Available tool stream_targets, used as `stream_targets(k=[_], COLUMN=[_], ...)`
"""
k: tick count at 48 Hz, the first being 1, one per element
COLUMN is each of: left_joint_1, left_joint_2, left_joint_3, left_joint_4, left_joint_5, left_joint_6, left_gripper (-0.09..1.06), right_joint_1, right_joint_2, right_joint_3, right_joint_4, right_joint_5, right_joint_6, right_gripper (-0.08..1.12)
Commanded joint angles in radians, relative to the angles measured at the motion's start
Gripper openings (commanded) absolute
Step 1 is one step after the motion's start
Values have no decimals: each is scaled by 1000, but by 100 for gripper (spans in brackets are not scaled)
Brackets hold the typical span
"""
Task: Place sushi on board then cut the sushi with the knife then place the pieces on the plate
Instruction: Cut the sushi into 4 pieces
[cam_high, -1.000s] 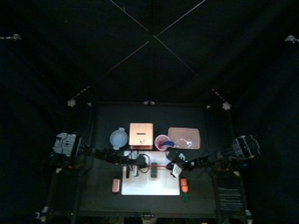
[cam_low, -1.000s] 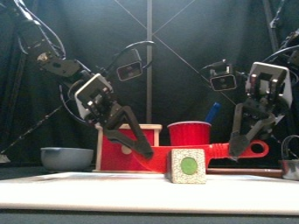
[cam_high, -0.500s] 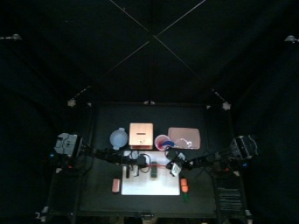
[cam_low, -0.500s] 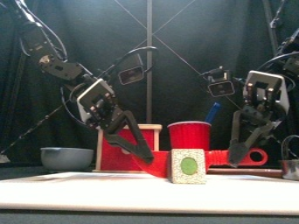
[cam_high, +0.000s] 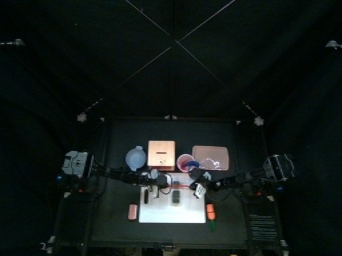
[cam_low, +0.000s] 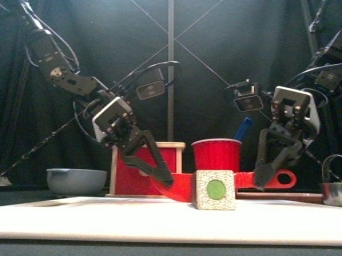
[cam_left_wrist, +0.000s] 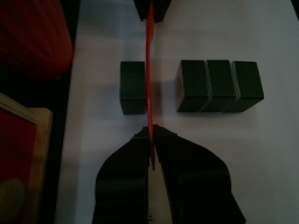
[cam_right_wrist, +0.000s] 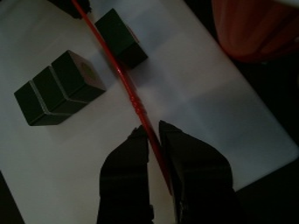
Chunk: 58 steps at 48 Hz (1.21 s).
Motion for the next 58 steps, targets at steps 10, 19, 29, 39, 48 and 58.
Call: stream_targets(k=[10,19,29,39,48,58], left_joint_1=[-29,-60,-133,-176,-176,-176], left_joint_2=[-130,-195,-196,-166,-135,-101], left_joint_3=[-3,11,28,23,8,5], left_joint_4=[26,49,57,54,54,49], left_joint_5=[17,17,17,17,17,17], left_joint_6=[-2,-2,-3,-3,-5,-6], left_gripper=[48,48,48,48,48,48], right_joint_1=[-41,-12,51,78,80,80], right_joint_2=[-133,-213,-276,-259,-232,-190], right_joint_3=[-17,-9,14,57,64,54], right_joint_4=[0,-5,14,84,100,112], right_joint_5=[20,21,21,29,38,32], right_joint_6=[5,5,8,8,8,8], right_gripper=[31,31,31,31,31,31])
